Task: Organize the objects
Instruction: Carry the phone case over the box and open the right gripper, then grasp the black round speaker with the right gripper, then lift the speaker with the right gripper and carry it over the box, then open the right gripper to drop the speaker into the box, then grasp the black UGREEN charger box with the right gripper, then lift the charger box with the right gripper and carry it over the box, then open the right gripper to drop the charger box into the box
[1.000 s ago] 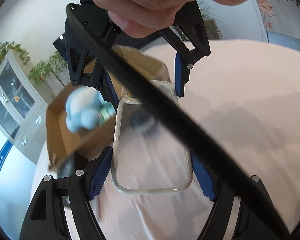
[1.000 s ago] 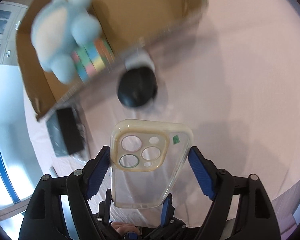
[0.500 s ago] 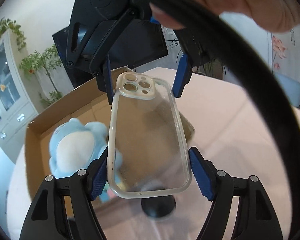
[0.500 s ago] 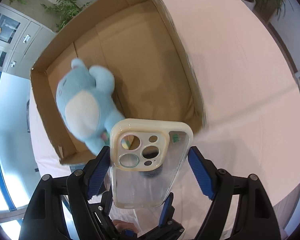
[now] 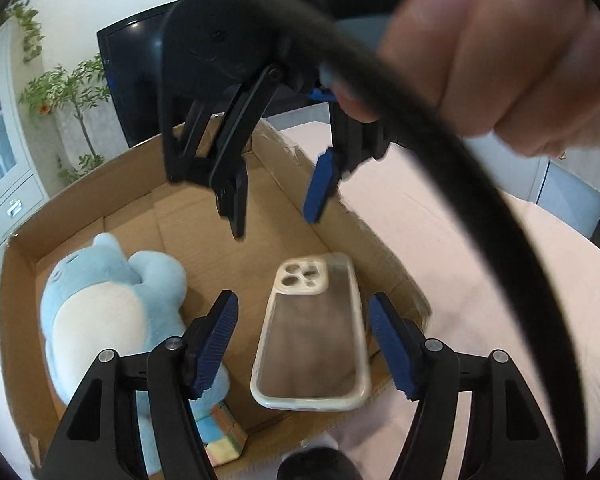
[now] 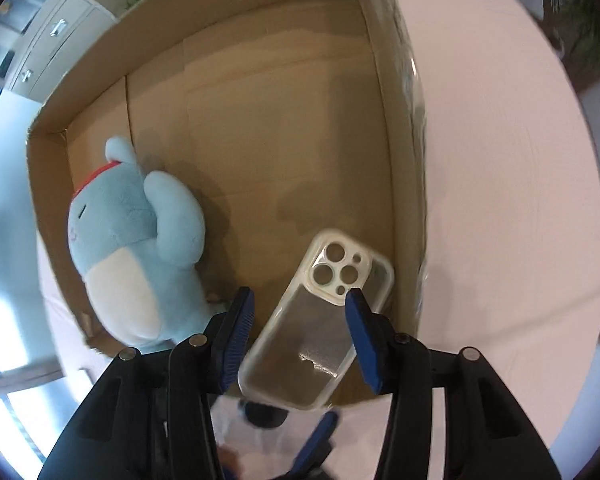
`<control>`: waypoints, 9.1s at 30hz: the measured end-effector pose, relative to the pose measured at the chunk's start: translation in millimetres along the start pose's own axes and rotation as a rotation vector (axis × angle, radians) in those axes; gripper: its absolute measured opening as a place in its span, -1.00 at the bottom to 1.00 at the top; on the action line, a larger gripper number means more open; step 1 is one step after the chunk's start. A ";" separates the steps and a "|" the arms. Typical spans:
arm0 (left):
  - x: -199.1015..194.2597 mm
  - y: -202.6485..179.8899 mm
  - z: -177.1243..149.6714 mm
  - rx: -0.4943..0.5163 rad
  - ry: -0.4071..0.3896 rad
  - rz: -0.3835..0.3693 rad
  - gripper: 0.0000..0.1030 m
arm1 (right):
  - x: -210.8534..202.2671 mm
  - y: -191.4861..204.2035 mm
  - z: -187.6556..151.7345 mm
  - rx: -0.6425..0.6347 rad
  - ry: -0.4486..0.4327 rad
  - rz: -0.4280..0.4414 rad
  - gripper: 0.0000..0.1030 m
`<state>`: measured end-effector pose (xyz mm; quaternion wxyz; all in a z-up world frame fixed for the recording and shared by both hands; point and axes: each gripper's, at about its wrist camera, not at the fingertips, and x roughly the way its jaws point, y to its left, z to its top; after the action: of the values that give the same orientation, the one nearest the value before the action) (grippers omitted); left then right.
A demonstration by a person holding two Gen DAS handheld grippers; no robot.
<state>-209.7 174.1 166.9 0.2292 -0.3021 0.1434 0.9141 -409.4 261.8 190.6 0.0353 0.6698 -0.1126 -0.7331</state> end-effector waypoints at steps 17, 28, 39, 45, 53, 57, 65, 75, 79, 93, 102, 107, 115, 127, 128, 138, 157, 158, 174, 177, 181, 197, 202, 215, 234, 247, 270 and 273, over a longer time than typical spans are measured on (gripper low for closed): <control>-138.3 6.0 -197.2 -0.107 0.205 -0.048 0.84 | -10.7 8.6 -221.7 -0.412 -0.514 0.186 0.98; -183.9 24.1 -242.1 -0.331 0.232 -0.091 0.84 | 104.4 52.2 -214.4 -0.415 -0.449 0.061 0.16; -216.7 15.0 -261.1 -0.326 0.252 -0.375 0.84 | 111.0 66.9 -364.2 -0.799 -0.307 0.233 0.09; -195.6 -14.8 -263.7 -0.298 0.310 -0.492 0.84 | 112.5 72.9 -424.2 -0.875 -0.335 0.184 0.09; -180.1 -32.5 -256.3 -0.277 0.395 -0.496 0.33 | 113.3 65.6 -427.6 -0.819 -0.372 0.194 0.10; -188.2 -33.7 -257.9 -0.269 0.389 -0.504 0.33 | 118.2 72.4 -430.9 -0.800 -0.411 0.172 0.12; -193.3 -35.9 -260.7 -0.258 0.382 -0.495 0.33 | 120.1 76.6 -438.2 -0.804 -0.430 0.163 0.34; -195.3 -34.2 -261.3 -0.279 0.386 -0.500 0.32 | 118.2 72.6 -433.4 -0.748 -0.437 0.165 0.07; -193.0 -35.0 -260.7 -0.284 0.387 -0.508 0.32 | 117.3 71.9 -434.7 -0.742 -0.432 0.163 0.07; -200.3 -32.9 -246.4 -0.276 0.342 -0.514 0.32 | 102.6 73.5 -436.3 -0.730 -0.464 0.150 0.07; -203.0 -24.2 -227.5 -0.255 0.315 -0.517 0.32 | 86.5 79.3 -428.7 -0.735 -0.493 0.130 0.07; -200.7 -15.6 -214.9 -0.251 0.307 -0.526 0.32 | 77.7 80.4 -418.9 -0.717 -0.504 0.129 0.07; -200.0 4.6 -193.7 -0.239 0.282 -0.523 0.32 | 64.0 89.9 -398.2 -0.707 -0.533 0.124 0.07; -189.6 77.2 -139.5 -0.208 0.220 -0.408 0.32 | 38.5 145.3 -340.4 -0.798 -0.603 0.078 0.06; -187.5 86.4 -133.2 -0.210 0.212 -0.401 0.32 | 34.7 151.7 -333.5 -0.813 -0.610 0.082 0.06; -146.5 175.5 -98.6 -0.264 0.203 -0.404 0.32 | 24.9 200.5 -256.8 -0.863 -0.656 0.117 0.06; -62.0 257.8 -129.8 -0.464 0.291 -0.353 0.35 | 93.1 239.9 -169.3 -0.807 -0.548 0.203 0.06; -64.1 262.2 -129.2 -0.489 0.277 -0.323 0.36 | 93.4 239.6 -168.2 -0.794 -0.553 0.201 0.08; -147.3 277.9 -126.7 -0.366 0.262 0.043 0.48 | 53.5 196.1 -208.7 -0.536 -0.529 0.280 0.53; -144.5 277.8 -146.9 -0.454 0.249 -0.091 0.55 | 61.2 189.1 -215.4 -0.476 -0.444 0.366 0.53; -143.8 279.7 -197.1 -0.590 0.279 -0.162 0.55 | 80.9 184.2 -212.5 -0.415 -0.369 0.419 0.53; -137.8 199.9 -230.8 -0.589 0.325 -0.240 0.19 | 141.0 141.8 -231.8 -0.210 -0.185 0.672 0.05; -152.7 181.1 -218.2 -0.552 0.299 -0.241 0.18 | 119.6 126.3 -250.5 -0.247 -0.244 0.659 0.05; -172.9 127.5 -168.3 -0.417 0.252 -0.231 0.17 | 70.6 78.4 -271.0 -0.231 -0.363 0.657 0.04; -178.0 91.8 -99.0 -0.319 0.157 -0.259 0.17 | 5.9 41.8 -254.2 -0.229 -0.520 0.603 0.04; -177.1 82.1 -51.0 -0.300 0.079 -0.275 0.17 | -34.1 24.8 -230.7 -0.243 -0.614 0.569 0.04; -40.5 80.2 -1.5 -0.309 0.164 -0.339 0.17 | -5.8 -26.1 -127.6 -0.170 -0.572 0.498 0.04; -23.1 79.1 -1.1 -0.299 0.187 -0.331 0.17 | 5.1 -31.3 -116.3 -0.160 -0.559 0.488 0.05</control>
<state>-232.6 98.4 190.1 0.3142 -0.4356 -0.0244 0.8432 -291.7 277.5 170.0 0.2289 0.3927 -0.2167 -0.8639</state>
